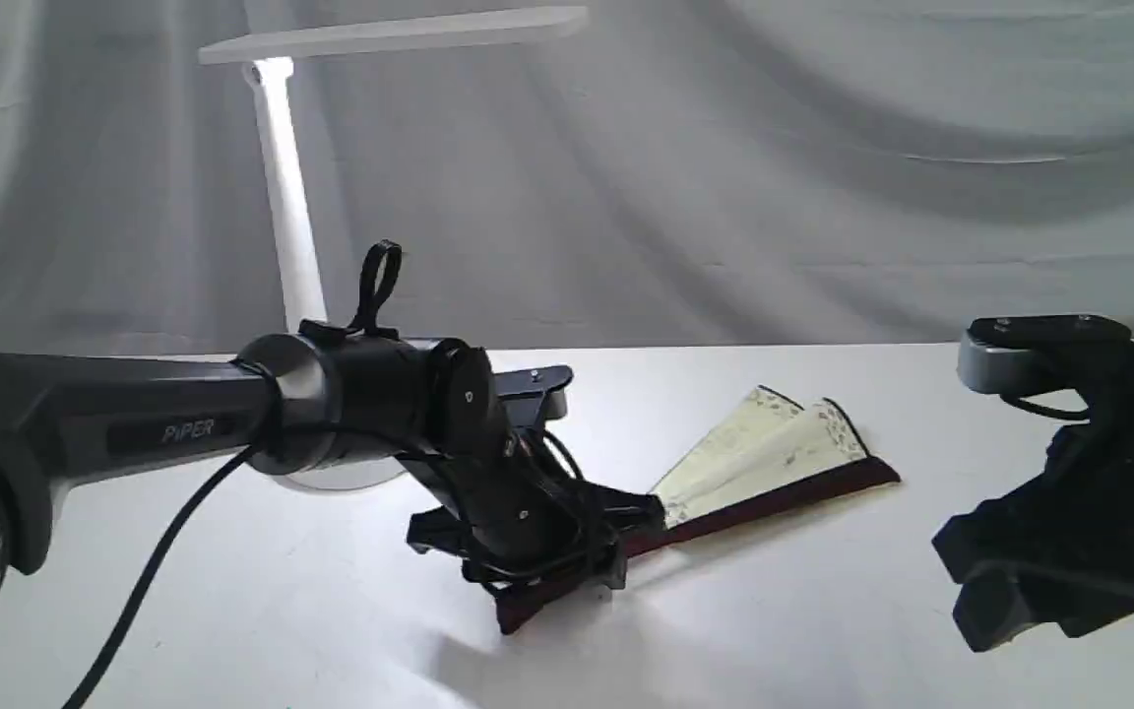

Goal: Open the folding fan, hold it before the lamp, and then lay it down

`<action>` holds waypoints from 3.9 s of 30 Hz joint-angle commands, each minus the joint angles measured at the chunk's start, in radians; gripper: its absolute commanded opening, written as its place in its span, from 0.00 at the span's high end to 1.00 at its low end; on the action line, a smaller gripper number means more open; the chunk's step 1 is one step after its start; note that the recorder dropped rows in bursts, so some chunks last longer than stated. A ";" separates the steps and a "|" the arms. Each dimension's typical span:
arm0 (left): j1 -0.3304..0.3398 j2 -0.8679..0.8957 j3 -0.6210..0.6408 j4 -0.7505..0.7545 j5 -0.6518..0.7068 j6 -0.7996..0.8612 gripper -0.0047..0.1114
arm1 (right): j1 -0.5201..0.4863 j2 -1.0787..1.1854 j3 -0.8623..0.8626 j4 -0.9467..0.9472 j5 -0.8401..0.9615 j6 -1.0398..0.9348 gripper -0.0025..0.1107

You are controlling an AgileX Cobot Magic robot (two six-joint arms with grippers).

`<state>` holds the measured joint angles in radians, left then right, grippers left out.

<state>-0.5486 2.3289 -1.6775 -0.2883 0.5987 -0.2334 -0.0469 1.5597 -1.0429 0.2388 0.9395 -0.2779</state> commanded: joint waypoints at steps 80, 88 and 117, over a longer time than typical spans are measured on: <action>0.162 -0.495 0.272 0.288 0.561 0.268 0.53 | 0.048 0.326 0.041 1.148 -0.368 -0.362 0.50; 0.210 -0.546 0.325 0.277 0.449 0.226 0.53 | 0.048 0.417 0.041 1.476 -0.427 -0.565 0.50; 0.210 -0.546 0.325 0.194 0.474 0.228 0.53 | 0.095 0.670 -0.224 1.506 -0.453 -0.361 0.50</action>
<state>-0.3411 1.7931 -1.3555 -0.0856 1.0702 0.0000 0.0375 2.2242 -1.2510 1.7459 0.5029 -0.6494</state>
